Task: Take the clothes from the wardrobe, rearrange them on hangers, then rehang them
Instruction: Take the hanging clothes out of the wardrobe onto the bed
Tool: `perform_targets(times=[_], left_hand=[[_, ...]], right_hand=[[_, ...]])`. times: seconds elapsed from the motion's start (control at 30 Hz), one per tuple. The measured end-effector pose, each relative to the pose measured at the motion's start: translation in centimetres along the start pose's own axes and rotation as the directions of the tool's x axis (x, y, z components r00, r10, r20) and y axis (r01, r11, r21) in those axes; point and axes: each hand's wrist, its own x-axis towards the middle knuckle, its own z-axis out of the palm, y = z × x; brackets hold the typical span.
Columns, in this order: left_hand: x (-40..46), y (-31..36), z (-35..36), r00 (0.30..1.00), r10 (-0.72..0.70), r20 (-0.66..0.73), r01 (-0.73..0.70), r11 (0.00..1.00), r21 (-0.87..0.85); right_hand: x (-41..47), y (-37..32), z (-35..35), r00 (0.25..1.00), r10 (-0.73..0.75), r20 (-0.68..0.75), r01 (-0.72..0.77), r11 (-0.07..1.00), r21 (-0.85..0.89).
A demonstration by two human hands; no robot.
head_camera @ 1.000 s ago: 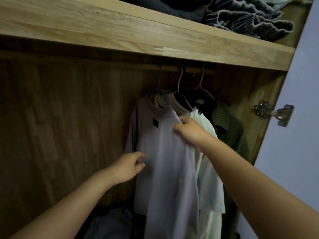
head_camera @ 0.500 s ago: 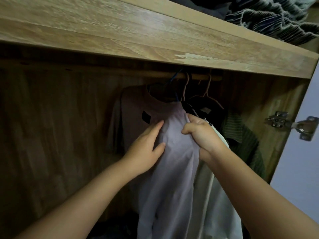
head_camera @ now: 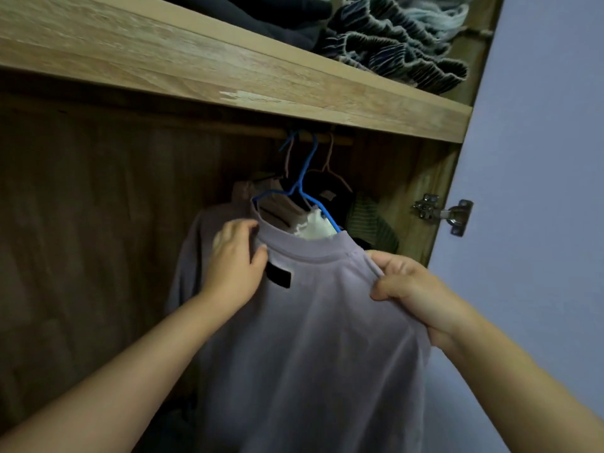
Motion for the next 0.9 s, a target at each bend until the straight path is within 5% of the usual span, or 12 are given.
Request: perform_targets(times=[0.17, 0.33, 0.47, 0.73, 0.9], left_hand=[[-2.9, 2.5, 1.5, 0.996, -0.076, 0.036, 0.075, 0.996, 0.050], [-7.1, 6.4, 3.2, 0.985, -0.029, 0.170, 0.002, 0.988, 0.157], [-10.9, 9.7, 3.8, 0.970, 0.084, 0.228, -0.091, 0.996, 0.021], [-16.0, 16.8, 6.1, 0.944, 0.243, 0.223, -0.221, 0.968, -0.117], [-16.6, 20.8, 6.8, 0.886, 0.409, 0.220, -0.355, 0.902, -0.245]], right_hand=[[-8.4, 0.5, -3.1, 0.996, 0.084, 0.022, -0.084, 0.996, -0.011], [-16.9, 1.1, -5.7, 0.992, 0.121, 0.034, -0.119, 0.992, -0.040], [-23.3, 1.7, -7.6, 0.985, 0.170, -0.036, -0.172, 0.983, -0.069], [-34.3, 0.8, -8.9, 0.904, 0.188, -0.383, -0.341, 0.860, -0.381], [-39.1, 0.9, -6.9, 0.691, 0.034, -0.722, -0.513, 0.726, -0.457]])
